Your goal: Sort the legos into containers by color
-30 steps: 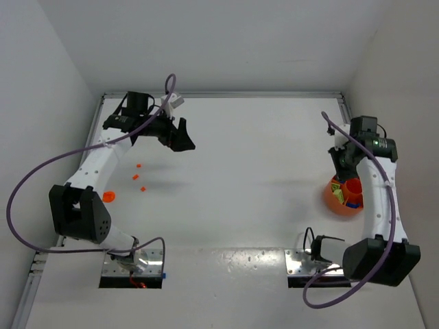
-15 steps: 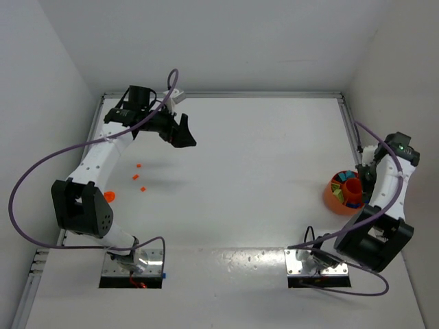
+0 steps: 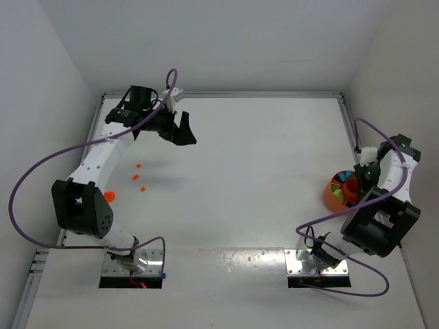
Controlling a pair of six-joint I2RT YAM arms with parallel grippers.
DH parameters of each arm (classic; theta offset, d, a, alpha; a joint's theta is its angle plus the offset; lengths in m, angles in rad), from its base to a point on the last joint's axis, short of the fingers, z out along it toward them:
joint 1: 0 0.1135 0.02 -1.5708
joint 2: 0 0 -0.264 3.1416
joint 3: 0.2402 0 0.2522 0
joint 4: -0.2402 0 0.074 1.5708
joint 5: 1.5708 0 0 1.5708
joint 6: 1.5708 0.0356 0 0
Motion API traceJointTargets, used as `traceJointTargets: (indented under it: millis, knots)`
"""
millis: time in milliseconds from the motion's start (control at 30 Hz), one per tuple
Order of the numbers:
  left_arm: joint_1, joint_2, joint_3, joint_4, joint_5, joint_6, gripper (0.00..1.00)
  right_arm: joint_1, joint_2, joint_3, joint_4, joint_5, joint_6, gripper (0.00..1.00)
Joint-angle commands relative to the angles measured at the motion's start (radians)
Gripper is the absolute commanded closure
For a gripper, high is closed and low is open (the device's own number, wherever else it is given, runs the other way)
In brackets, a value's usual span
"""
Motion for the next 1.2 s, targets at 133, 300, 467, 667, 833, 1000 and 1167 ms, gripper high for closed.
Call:
traceJointTargets:
  millis: [133,300,467,667,833,1000,1167]
  knots:
    - [0.022,-0.044,-0.071,0.120,-0.007,-0.159,0.00,-0.004,0.015,0.011,0.041,-0.035,-0.021,0.78]
    - [0.105,-0.033,-0.072,0.108,0.125,-0.071,0.00,-0.004,0.015,0.020,0.041,-0.035,-0.021,0.68]
    - [0.117,-0.033,-0.062,0.067,0.125,-0.028,0.00,0.006,-0.003,0.040,0.041,-0.044,-0.030,0.65]
    - [0.117,-0.094,-0.073,0.027,0.124,0.067,0.00,0.018,-0.041,0.120,-0.043,-0.155,-0.050,0.67]
    - [0.161,-0.114,-0.084,-0.077,0.024,0.151,0.00,0.090,-0.014,0.265,-0.185,-0.318,-0.063,0.67]
    - [0.226,-0.114,-0.128,-0.205,-0.100,0.275,0.09,0.229,0.114,0.402,-0.232,-0.475,0.022,0.69]
    - [0.293,-0.137,-0.266,-0.174,-0.339,0.358,0.31,0.493,0.198,0.436,-0.054,-0.512,0.213,0.69]
